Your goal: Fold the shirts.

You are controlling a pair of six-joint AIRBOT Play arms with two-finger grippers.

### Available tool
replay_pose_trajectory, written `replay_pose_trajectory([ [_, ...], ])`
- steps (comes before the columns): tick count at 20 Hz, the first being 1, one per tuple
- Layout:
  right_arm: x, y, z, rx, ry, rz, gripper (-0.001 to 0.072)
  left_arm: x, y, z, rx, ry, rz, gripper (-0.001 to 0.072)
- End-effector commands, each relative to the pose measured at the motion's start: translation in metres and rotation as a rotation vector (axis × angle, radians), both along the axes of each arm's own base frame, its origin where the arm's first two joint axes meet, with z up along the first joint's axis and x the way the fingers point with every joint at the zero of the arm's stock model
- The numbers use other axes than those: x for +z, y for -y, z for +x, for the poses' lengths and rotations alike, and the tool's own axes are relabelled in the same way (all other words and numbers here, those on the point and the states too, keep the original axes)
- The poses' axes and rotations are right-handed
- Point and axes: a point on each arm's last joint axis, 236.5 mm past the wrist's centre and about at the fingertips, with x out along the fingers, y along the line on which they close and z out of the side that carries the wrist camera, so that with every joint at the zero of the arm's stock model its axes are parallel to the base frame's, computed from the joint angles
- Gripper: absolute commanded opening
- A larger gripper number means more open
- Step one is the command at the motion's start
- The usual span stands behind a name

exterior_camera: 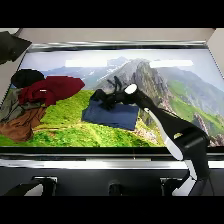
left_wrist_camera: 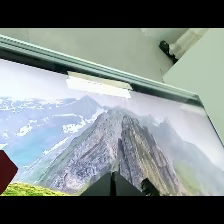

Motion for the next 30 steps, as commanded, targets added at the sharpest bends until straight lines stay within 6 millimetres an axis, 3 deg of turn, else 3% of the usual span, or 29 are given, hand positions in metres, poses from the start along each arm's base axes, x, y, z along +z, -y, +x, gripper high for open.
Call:
replay_pose_trajectory([
  [1, 0.005, 0.055, -0.002, 0.067, 0.017, -0.113, 0.0698, -0.002, -0.009, -0.007, 0.017, -0.010, 0.053, 0.0028],
  [3, -0.006, 0.146, -0.007, 0.090, -0.012, -0.355, 0.0696, -0.005, -0.014, -0.006, 0.032, -0.012, 0.077, 0.0028],
  [4, -0.018, 0.203, -0.013, 0.077, -0.071, -0.498, 0.0690, -0.006, -0.016, -0.006, 0.037, -0.014, 0.086, 0.0028],
  [5, -0.030, 0.250, -0.025, 0.078, -0.150, -0.600, 0.0677, -0.006, -0.016, -0.006, 0.037, -0.013, 0.086, 0.0028],
  [6, -0.043, 0.284, -0.045, 0.085, -0.256, -0.641, 0.0665, -0.006, -0.016, -0.006, 0.036, -0.014, 0.086, 0.0029],
  [7, -0.054, 0.296, -0.061, 0.077, -0.340, -0.610, 0.0631, -0.006, -0.016, -0.006, 0.036, -0.014, 0.086, 0.0028],
  [9, -0.076, 0.280, -0.073, 0.042, -0.399, -0.481, 0.0593, -0.006, -0.015, -0.006, 0.036, -0.014, 0.085, 0.0028],
  [14, -0.108, 0.224, -0.053, -0.048, -0.344, -0.362, 0.0516, -0.008, -0.012, -0.008, 0.026, -0.024, 0.074, 0.0028],
  [15, -0.112, 0.215, -0.055, -0.039, -0.351, -0.353, 0.0437, -0.008, -0.012, -0.008, 0.024, -0.028, 0.075, 0.0028],
  [16, -0.113, 0.206, -0.056, -0.032, -0.353, -0.338, 0.0276, -0.009, -0.012, -0.008, 0.023, -0.029, 0.076, 0.0028],
  [17, -0.109, 0.200, -0.053, -0.017, -0.322, -0.316, 0.0063, -0.009, -0.012, -0.008, 0.023, -0.029, 0.076, 0.0028],
  [19, -0.087, 0.198, -0.039, 0.008, -0.229, -0.264, 0.0040, -0.009, -0.012, -0.008, 0.023, -0.029, 0.076, 0.0029],
  [20, -0.073, 0.207, -0.029, -0.002, -0.197, -0.258, 0.0040, -0.009, -0.012, -0.008, 0.023, -0.029, 0.076, 0.0029],
  [22, -0.039, 0.248, -0.001, -0.076, -0.119, -0.262, 0.0040, -0.009, -0.012, -0.008, 0.023, -0.029, 0.076, 0.0029],
  [25, -0.002, 0.356, 0.018, -0.269, -0.085, -0.341, 0.0040, -0.009, -0.012, -0.008, 0.023, -0.030, 0.076, 0.0028],
  [27, 0.014, 0.434, 0.003, -0.405, -0.114, -0.385, 0.0040, -0.009, -0.012, -0.008, 0.023, -0.030, 0.076, 0.0029],
  [30, 0.027, 0.534, -0.050, -0.593, -0.218, -0.438, 0.0039, -0.009, -0.012, -0.008, 0.023, -0.030, 0.076, 0.0029],
])
